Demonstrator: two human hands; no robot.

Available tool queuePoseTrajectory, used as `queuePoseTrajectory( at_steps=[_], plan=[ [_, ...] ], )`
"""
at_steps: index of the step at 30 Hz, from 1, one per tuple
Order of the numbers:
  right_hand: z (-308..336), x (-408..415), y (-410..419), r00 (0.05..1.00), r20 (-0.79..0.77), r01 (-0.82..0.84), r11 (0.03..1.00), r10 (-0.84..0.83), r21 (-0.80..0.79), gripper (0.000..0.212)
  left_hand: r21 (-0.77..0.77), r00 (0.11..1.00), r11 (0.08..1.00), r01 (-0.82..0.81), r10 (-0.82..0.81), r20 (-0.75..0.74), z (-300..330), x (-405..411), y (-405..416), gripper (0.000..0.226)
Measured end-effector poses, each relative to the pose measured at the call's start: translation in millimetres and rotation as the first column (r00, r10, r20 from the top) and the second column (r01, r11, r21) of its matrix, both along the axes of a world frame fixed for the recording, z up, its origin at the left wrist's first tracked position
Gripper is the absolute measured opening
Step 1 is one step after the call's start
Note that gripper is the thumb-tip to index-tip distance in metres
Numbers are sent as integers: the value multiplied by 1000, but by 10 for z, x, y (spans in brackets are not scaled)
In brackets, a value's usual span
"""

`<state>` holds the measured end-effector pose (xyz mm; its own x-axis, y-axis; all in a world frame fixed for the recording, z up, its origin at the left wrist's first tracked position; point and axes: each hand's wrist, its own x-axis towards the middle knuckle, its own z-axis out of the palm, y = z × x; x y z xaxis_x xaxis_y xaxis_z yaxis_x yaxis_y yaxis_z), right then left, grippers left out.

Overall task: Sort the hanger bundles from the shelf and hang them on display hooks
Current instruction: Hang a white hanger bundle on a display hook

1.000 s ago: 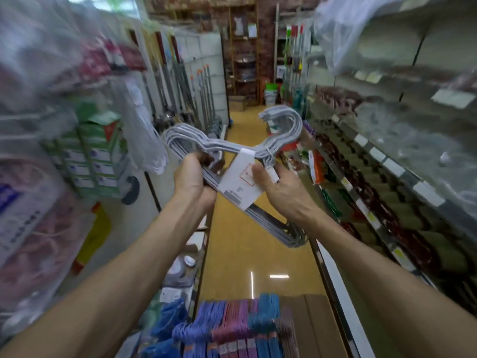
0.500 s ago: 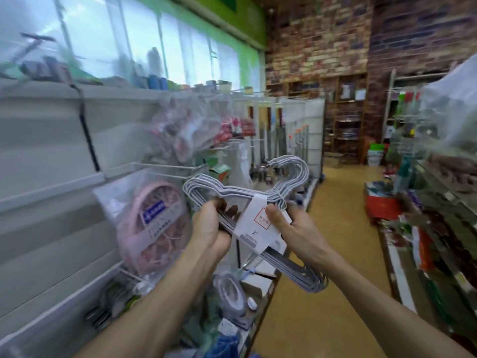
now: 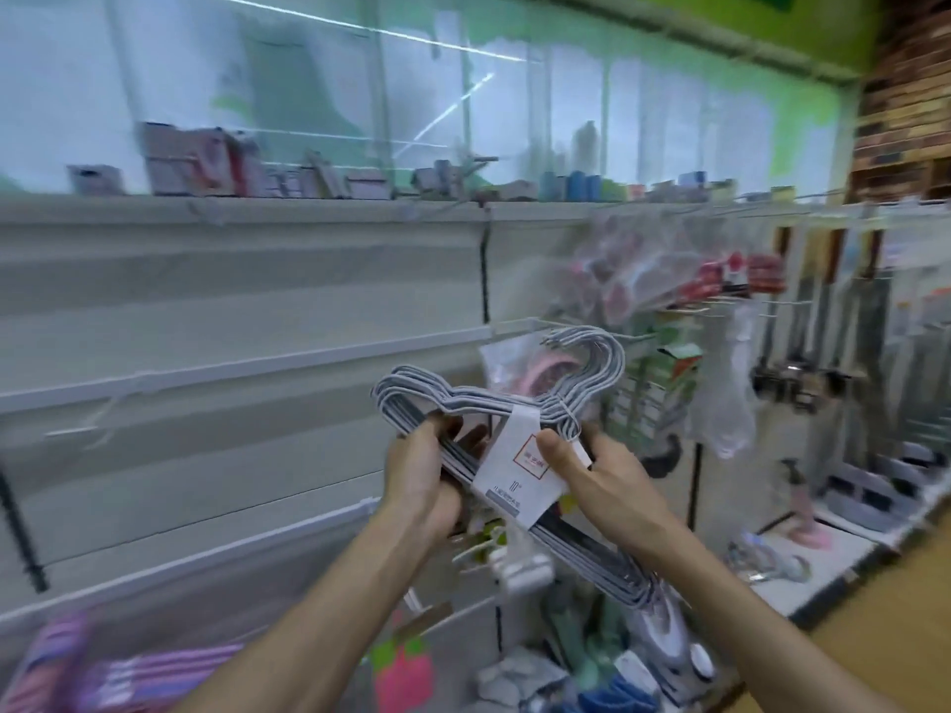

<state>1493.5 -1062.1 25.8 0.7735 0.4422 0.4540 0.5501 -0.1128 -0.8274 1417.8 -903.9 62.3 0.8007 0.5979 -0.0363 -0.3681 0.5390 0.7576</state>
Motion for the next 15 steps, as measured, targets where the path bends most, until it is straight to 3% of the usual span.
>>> queuePoseTrajectory(
  at_steps=[3,15],
  plan=[
    [39,-258,387,994,2,-113,994,113,-8,65,11,994,994,-105,104,22,29,-412,323,24],
    [318,-1348,1919,926,20,-376,926,377,-42,74,36,931,932,-360,356,78,213,-1860,1607,8]
  ],
)
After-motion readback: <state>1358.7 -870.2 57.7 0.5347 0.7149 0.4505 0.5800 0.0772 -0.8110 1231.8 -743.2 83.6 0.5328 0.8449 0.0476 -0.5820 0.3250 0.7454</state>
